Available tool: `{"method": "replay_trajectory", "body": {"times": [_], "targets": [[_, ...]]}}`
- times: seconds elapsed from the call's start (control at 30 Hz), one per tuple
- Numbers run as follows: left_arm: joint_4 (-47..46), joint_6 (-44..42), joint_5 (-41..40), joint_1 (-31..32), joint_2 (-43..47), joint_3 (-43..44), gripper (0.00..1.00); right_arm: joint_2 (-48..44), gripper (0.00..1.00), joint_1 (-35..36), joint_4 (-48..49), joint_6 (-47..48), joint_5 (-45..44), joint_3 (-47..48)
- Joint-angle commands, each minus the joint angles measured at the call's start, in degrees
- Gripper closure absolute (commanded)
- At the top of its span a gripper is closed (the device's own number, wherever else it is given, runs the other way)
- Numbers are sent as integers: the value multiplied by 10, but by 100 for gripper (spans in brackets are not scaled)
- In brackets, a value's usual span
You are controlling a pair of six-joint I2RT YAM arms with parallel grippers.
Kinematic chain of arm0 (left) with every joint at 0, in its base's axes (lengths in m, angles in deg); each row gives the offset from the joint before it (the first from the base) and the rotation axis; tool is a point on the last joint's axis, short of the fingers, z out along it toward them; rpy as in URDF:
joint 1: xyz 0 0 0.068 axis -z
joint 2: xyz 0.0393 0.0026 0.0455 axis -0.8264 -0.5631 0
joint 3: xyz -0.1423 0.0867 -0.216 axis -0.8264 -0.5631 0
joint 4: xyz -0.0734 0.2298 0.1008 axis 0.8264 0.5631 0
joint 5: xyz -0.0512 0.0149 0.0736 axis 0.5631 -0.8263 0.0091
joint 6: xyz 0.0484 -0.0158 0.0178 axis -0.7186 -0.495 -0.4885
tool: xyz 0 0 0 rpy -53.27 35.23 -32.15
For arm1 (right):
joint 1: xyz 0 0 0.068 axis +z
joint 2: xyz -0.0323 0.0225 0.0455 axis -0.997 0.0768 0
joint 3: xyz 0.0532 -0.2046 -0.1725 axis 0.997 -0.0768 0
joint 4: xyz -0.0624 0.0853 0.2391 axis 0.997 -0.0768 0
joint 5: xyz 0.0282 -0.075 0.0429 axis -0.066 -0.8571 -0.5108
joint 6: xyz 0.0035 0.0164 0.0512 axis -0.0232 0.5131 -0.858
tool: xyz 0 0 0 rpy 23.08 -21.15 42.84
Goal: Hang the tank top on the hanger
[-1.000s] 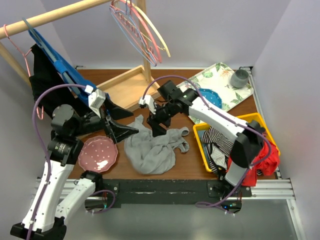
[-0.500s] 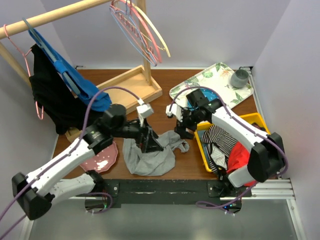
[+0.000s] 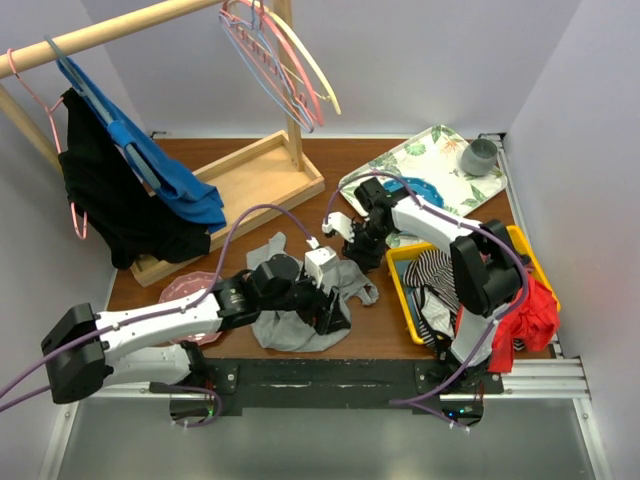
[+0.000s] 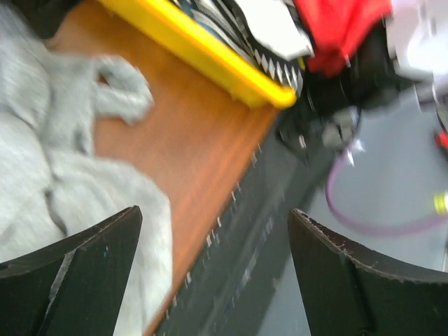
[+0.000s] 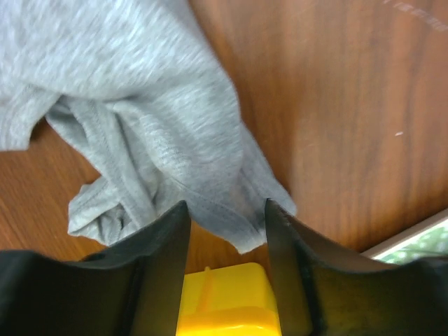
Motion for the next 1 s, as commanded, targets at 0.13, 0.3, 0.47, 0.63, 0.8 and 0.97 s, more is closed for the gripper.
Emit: {"method": "replay_trajectory", "body": {"times": [0.13,0.3,0.47,0.63,0.8,0.97], "targets": [[-103,114,-219,26,-116,65,13,10,94,0,-26,-70,75,68],[-18,145,-293,75,-265,191,19,15,100,-1,-15,-108,110,70],[123,198,-369,97,-369,309,30,10,100,-16,1,-133,122,68],[147,210,-410,104,-411,334,43,-3,100,-19,5,-135,131,60],[150,199,-421,105,-440,352,48,-8,100,-19,4,-131,138,58],[177,188,-406,105,-488,385,53,-8,100,-19,0,-128,139,56]]}}
